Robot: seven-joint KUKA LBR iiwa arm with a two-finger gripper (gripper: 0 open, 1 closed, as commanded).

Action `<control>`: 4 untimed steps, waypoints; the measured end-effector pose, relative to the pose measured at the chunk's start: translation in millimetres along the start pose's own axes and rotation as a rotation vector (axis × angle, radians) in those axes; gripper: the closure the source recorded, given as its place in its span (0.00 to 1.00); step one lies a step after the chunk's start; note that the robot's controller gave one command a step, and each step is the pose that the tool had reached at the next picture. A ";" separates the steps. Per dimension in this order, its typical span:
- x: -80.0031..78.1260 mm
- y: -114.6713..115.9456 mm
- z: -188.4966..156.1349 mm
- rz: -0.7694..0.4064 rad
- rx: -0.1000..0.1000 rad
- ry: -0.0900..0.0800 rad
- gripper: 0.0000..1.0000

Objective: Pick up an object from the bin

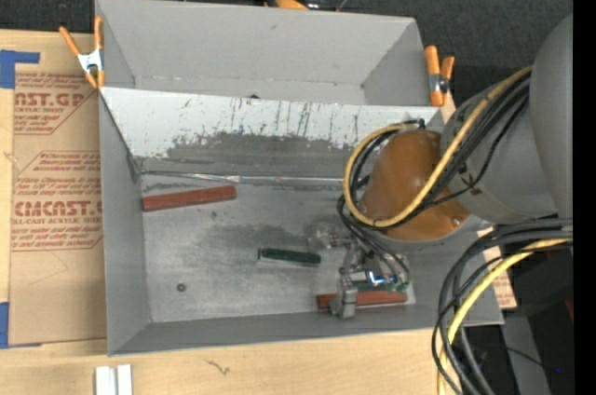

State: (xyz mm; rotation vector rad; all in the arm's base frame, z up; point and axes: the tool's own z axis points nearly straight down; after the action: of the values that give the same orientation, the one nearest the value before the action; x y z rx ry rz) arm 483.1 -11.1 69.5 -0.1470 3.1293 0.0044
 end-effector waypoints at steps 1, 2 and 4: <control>2.3 -3.3 -1.1 0.002 0.001 0.013 1.00; 0.0 -3.5 -0.8 0.003 0.003 0.002 0.00; -16.3 -7.9 1.9 0.360 0.005 0.011 0.00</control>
Offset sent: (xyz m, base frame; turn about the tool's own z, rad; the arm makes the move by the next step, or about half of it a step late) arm 0.0000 0.0000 0.0000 0.0000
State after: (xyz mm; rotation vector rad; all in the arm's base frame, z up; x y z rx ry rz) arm 500.1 -17.5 67.7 0.4168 3.1162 -0.0018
